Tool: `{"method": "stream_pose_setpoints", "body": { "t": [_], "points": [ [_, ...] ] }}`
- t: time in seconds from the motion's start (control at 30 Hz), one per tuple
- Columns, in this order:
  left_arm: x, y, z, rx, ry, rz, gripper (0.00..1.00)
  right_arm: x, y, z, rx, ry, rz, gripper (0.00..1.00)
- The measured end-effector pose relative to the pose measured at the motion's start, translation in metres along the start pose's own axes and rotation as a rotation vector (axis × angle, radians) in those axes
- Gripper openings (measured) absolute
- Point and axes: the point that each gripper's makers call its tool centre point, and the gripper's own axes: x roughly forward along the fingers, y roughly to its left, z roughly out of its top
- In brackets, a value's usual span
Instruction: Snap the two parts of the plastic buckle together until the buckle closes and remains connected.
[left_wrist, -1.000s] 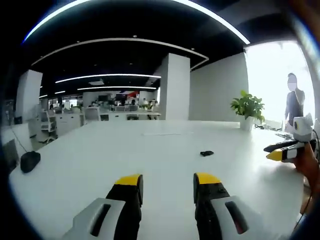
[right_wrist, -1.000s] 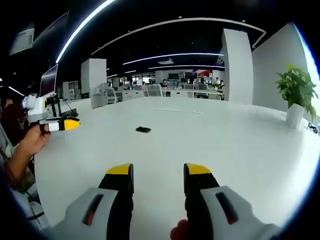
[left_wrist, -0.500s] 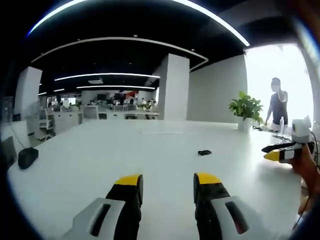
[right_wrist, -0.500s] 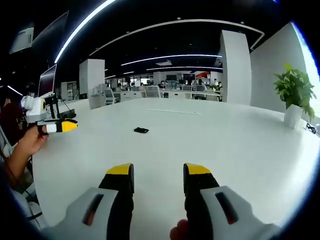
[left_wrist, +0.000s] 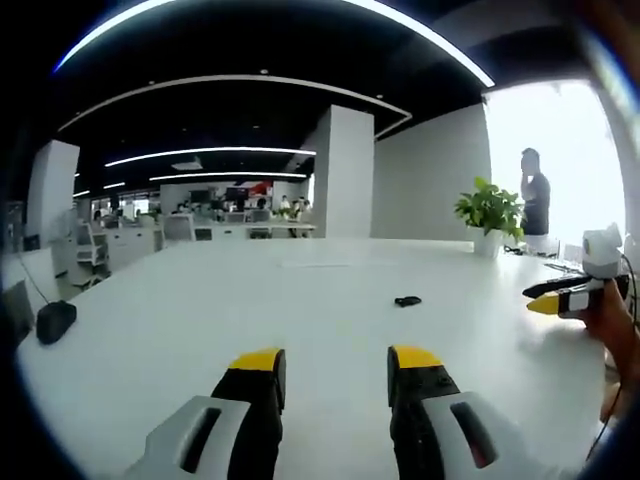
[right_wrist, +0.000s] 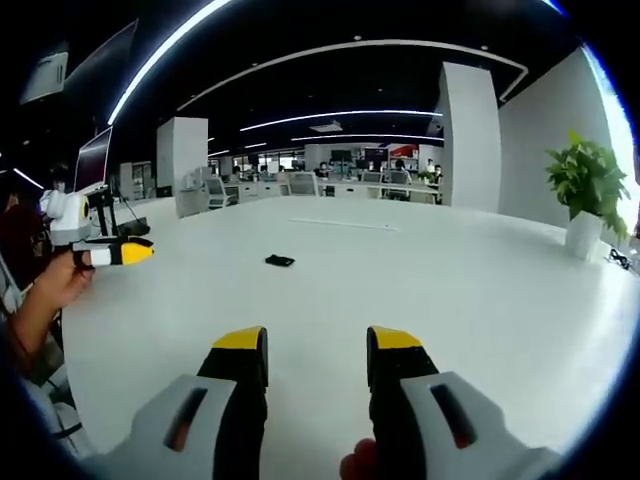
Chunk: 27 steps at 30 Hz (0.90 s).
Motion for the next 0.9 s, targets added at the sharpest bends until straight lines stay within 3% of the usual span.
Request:
{"method": "stream_pose_setpoints", "body": {
  "t": [0.9],
  "points": [
    [-0.0014,-0.0044,-0.0037,0.031,0.016,-0.001,0.41,-0.0016,0.0000,-0.0018,0.011,0.010,-0.006,0.39]
  ]
}}
